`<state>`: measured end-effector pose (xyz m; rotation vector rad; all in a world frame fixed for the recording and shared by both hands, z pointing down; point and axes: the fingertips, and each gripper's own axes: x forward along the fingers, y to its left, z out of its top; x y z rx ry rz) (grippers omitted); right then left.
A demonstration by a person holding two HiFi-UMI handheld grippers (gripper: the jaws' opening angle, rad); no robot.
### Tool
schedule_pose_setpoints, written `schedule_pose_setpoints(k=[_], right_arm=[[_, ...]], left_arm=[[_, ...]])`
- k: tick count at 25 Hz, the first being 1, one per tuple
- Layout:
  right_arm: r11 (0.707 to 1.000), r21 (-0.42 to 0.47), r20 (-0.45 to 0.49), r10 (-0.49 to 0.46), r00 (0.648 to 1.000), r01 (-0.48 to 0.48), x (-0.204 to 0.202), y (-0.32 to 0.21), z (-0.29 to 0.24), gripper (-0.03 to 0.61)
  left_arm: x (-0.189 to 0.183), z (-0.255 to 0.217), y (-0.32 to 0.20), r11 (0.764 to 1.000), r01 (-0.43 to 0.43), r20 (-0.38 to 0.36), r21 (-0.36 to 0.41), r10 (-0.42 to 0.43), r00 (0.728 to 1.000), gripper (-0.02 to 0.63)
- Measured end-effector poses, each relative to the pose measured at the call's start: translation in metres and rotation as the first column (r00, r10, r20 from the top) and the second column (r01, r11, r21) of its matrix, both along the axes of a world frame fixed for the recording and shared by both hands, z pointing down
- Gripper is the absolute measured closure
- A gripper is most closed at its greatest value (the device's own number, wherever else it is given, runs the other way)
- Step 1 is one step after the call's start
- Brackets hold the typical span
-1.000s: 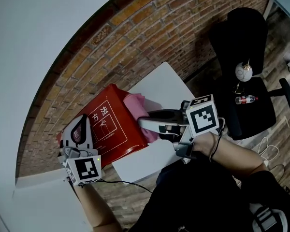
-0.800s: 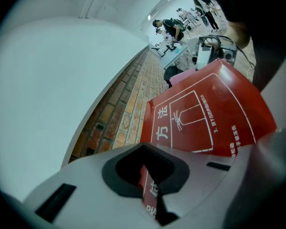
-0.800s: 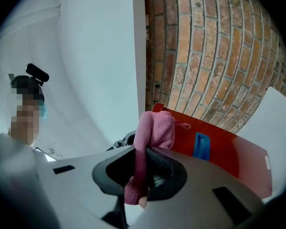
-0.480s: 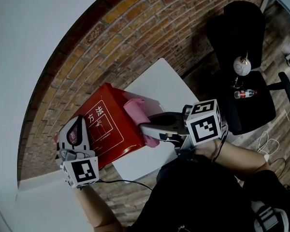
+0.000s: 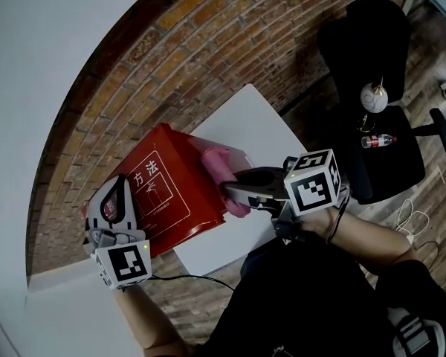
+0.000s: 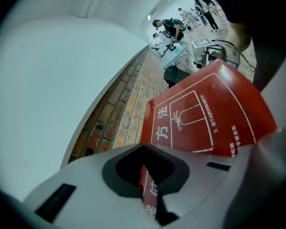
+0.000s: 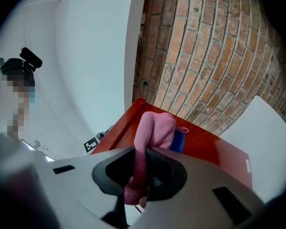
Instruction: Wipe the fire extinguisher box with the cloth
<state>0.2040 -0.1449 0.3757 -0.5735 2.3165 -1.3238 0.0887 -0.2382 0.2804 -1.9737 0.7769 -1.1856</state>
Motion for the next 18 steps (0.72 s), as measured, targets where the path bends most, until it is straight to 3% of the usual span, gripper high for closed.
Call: schedule_pose_setpoints(k=[18], right_arm=[[0.997, -0.071, -0.059, 0.010, 0.998, -0.014, 0.000, -0.003, 0.049, 0.514]], left_arm=[[0.000, 0.000, 0.000, 1.000, -0.001, -0.002, 0.001, 0.001, 1.000, 0.595]])
